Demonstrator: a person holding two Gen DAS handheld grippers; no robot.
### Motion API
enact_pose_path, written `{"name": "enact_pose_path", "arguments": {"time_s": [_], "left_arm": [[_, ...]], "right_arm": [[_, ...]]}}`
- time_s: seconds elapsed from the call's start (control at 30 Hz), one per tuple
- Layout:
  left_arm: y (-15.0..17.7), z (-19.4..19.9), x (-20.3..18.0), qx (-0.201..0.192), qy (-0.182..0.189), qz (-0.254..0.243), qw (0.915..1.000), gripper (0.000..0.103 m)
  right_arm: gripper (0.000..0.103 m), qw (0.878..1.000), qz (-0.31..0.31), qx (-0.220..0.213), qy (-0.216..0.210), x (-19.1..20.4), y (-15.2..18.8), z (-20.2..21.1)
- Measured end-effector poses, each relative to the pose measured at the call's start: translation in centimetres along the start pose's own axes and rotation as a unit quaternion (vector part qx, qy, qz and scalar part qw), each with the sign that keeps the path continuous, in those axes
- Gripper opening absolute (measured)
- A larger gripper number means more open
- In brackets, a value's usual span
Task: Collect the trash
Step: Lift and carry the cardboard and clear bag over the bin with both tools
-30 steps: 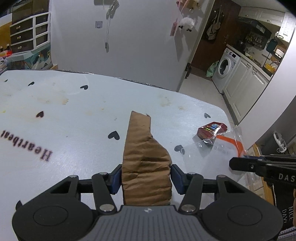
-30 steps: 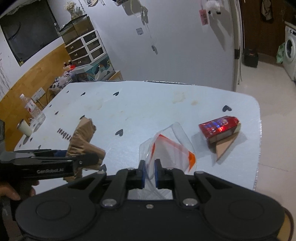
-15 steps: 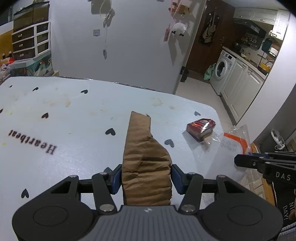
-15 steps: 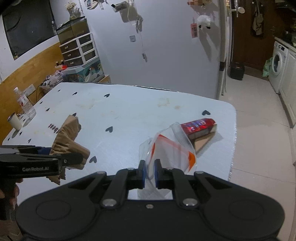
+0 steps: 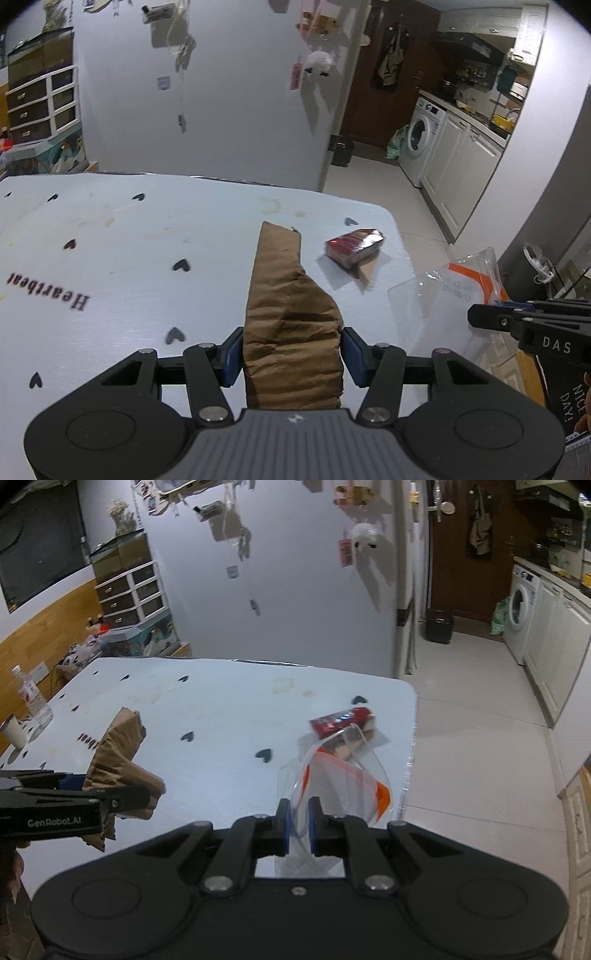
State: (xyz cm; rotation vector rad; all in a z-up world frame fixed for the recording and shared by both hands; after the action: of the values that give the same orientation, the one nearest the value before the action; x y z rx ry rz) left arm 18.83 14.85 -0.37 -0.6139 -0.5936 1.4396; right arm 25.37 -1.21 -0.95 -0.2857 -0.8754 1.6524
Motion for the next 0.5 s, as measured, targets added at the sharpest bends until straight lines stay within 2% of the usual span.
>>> {"name": "enact_pose_path", "arguments": {"time_s": [0.27, 0.5], "left_arm": [[-1.5, -0.1, -5.9, -0.008, 0.011, -0.022, 0.9997, 0.055], [-2.7, -1.5, -11.9, -0.005, 0.027, -0.039, 0.9989, 0.055]], "right_arm": [[0.01, 1.0, -0.023, -0.013, 0.015, -5.6, 0.0, 2.5], [0.01, 0.998, -0.049, -0.029, 0.029, -12.3, -0.5, 4.8]]}}
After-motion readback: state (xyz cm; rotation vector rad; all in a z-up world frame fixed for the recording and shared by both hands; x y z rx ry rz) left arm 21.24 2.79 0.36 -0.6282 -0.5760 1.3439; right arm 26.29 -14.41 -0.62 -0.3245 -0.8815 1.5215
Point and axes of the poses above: each gripper's, at about its wrist camera, not at the fingertips, and z roughly against the way its jaws point, x to its left, y to its underside, the point moved 6 cm from there along -z, roughly the way its jaws point, and after that the axes turned 11 degrees about -z, right-handed, at the moved point
